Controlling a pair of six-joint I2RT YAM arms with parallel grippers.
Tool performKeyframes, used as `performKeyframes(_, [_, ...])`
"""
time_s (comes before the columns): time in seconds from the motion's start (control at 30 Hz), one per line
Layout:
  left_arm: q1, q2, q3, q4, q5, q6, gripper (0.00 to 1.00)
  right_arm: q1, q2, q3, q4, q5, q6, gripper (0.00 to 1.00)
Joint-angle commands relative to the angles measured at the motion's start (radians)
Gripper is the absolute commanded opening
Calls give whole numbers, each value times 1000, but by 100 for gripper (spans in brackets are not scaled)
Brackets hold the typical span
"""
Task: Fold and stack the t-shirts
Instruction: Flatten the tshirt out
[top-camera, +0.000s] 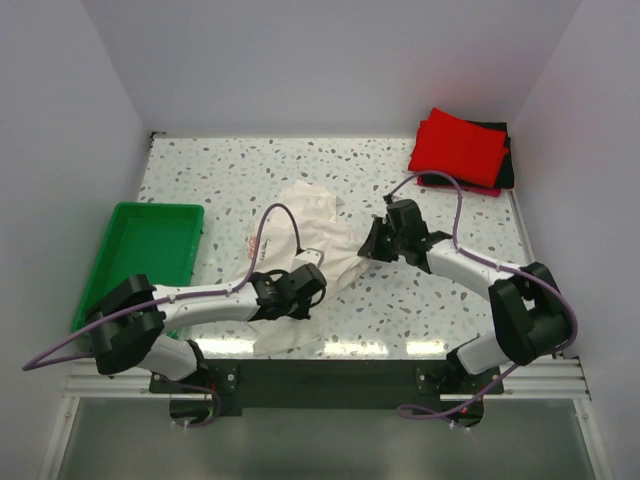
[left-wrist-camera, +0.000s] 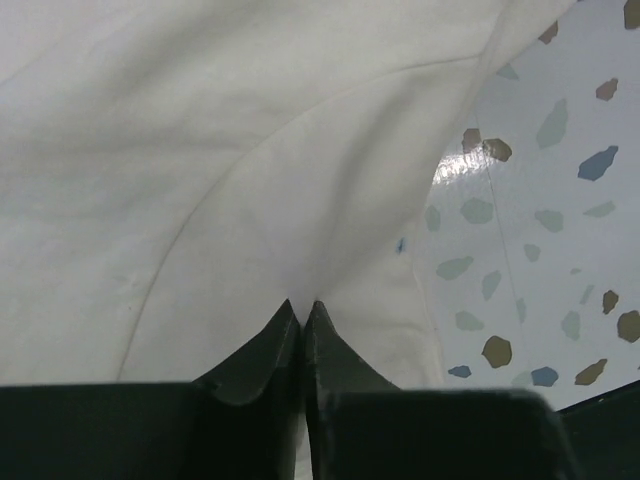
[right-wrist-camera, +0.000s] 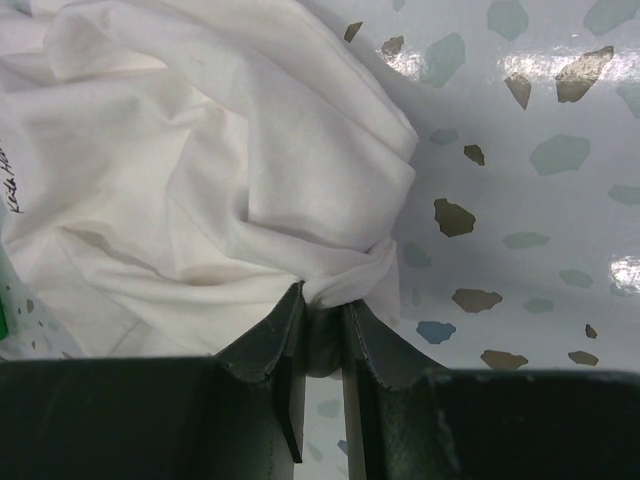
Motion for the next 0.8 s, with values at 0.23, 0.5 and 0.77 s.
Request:
performKeyframes(0.23, [1,-84,527,-284,-275,149,0,-6,-169,250,-183,253,-109,0])
performKeyframes(0.5, [101,106,1279,-357,-510,476,0,-21,-178,708,-304,480,-302,0])
performKeyframes(0.77, [283,154,1524,-97,-427,740,0,-25,-49,1132,-396,515,-438,4])
